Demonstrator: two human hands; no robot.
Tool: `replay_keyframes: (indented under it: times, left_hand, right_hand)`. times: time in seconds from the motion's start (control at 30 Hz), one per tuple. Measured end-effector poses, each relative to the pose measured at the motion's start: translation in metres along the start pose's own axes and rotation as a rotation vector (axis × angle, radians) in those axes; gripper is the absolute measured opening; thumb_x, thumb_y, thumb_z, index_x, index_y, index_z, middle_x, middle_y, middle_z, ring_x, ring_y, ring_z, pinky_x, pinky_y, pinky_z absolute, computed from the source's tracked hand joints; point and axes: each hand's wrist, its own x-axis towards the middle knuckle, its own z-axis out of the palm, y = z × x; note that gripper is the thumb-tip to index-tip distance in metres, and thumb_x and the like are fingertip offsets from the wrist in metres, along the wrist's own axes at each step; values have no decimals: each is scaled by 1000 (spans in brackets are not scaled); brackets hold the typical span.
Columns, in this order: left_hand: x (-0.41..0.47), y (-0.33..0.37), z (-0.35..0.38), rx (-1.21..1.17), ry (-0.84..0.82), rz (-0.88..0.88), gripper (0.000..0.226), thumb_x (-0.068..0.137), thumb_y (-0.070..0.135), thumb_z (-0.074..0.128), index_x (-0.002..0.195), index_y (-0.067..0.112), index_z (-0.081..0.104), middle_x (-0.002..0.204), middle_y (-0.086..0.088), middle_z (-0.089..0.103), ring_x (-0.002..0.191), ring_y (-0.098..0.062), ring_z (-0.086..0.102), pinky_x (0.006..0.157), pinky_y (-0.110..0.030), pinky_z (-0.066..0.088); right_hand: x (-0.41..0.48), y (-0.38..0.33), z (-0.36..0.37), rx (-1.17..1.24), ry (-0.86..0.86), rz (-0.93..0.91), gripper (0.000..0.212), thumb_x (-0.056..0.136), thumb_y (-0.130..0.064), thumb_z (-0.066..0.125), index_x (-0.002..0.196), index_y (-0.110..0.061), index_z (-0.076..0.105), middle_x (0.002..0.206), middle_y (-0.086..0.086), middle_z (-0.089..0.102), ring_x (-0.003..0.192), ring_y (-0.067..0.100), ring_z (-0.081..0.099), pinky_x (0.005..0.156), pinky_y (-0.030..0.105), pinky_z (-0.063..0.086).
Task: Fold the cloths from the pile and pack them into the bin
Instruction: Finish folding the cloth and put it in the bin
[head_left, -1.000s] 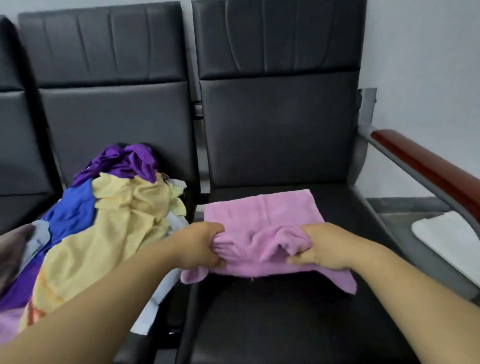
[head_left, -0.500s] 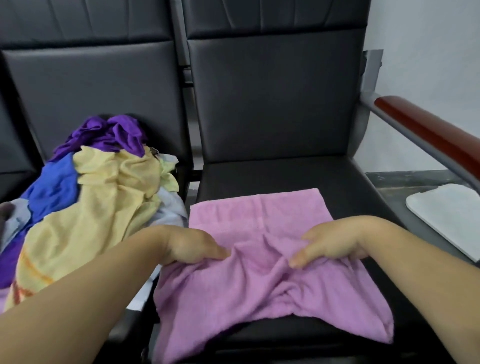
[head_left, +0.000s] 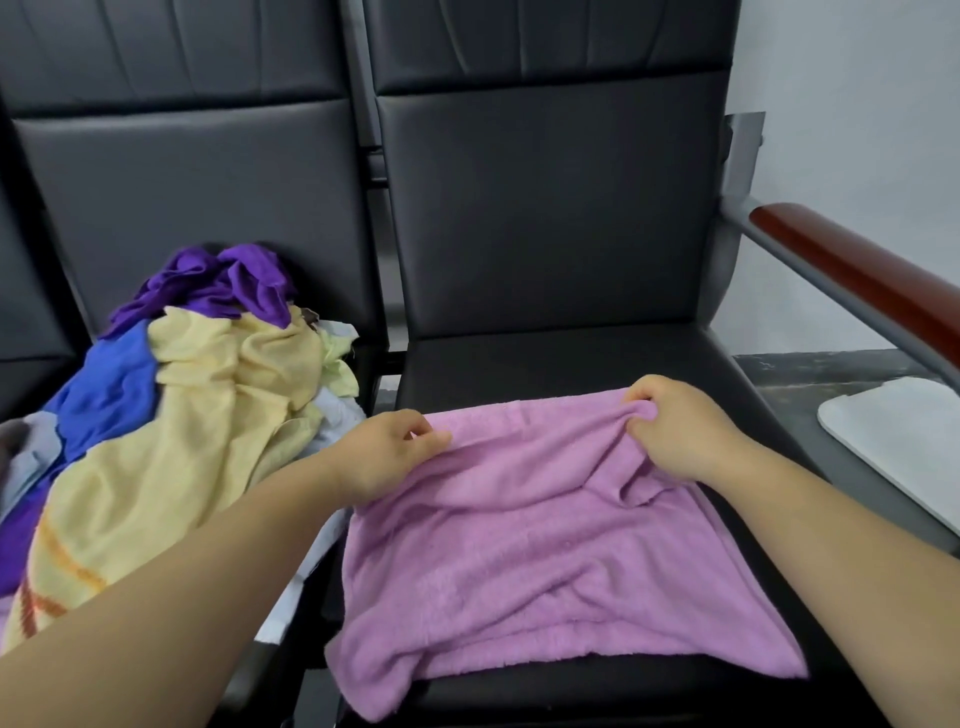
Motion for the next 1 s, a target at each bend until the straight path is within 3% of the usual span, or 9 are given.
replay_keyframes:
  times: [0.07, 0.13, 0.3, 0.43, 0.53, 0.63, 0.73, 0.87, 1.0]
  left_hand:
    - [8, -4, -1, 140, 11, 14, 21, 91, 44, 69, 99, 27, 59, 90, 6, 61, 73, -12, 58, 62, -23, 46]
    - [17, -9, -1, 240, 17, 44, 27, 87, 38, 73, 104, 28, 55, 96, 7, 56, 78, -9, 56, 64, -22, 42]
    - [32, -20, 12, 218, 134, 119, 9, 93, 22, 62, 96, 28, 55, 97, 7, 59, 83, -11, 58, 65, -17, 40]
    - [39, -21, 15, 215, 87, 62, 16, 99, 29, 58, 86, 19, 59, 77, 8, 62, 71, -12, 57, 62, -23, 41]
    - [36, -17, 5, 288, -93, 13, 21, 93, 21, 57, 74, 13, 58, 67, 5, 59, 63, -11, 52, 59, -25, 43]
    - [31, -14, 1, 283, -163, -9, 22, 90, 17, 56, 68, 16, 55, 59, 10, 54, 57, -7, 50, 52, -19, 40]
    - [29, -17, 1, 251, -82, -2, 20, 93, 20, 58, 73, 16, 61, 63, 9, 59, 60, -8, 54, 56, -20, 43]
    - [31, -23, 1, 166, 62, -11, 16, 94, 21, 59, 79, 17, 63, 70, 6, 64, 65, -12, 58, 60, -24, 45]
    - [34, -28, 4, 182, 135, -21, 15, 95, 24, 60, 81, 20, 63, 76, 6, 65, 71, -11, 60, 61, -24, 43]
  right_hand:
    - [9, 3, 4, 79, 52, 39, 17, 97, -14, 52, 99, -28, 61, 99, -9, 63, 87, 11, 60, 64, 27, 44]
    - [17, 6, 7, 131, 83, 95, 18, 96, -12, 53, 99, -26, 64, 101, -8, 64, 89, 13, 60, 65, 26, 44]
    - [30, 5, 12, 126, 53, 118, 15, 95, -13, 52, 87, -17, 63, 93, -3, 65, 85, 17, 60, 64, 31, 44]
    - [34, -3, 15, -49, -185, 186, 9, 89, -13, 56, 84, -7, 59, 82, 9, 64, 66, 22, 58, 59, 34, 43]
    - [24, -10, 11, 21, -420, 314, 6, 86, -9, 59, 81, -6, 58, 66, 10, 56, 47, 23, 57, 48, 27, 45]
    - [15, -14, 4, 128, -519, 369, 7, 86, -13, 65, 87, -9, 59, 76, 9, 53, 58, 21, 57, 57, 26, 54]
    - [15, -9, 4, 315, -439, 413, 20, 89, -27, 74, 89, -10, 63, 79, 7, 57, 65, 20, 57, 61, 28, 55]
    - [24, -2, 9, 178, -193, 308, 21, 86, -16, 72, 74, -8, 57, 67, 10, 53, 62, 27, 48, 61, 37, 42]
    - [31, -2, 11, 241, -55, 315, 9, 82, -10, 70, 91, -9, 70, 92, 14, 72, 88, 35, 70, 75, 45, 58]
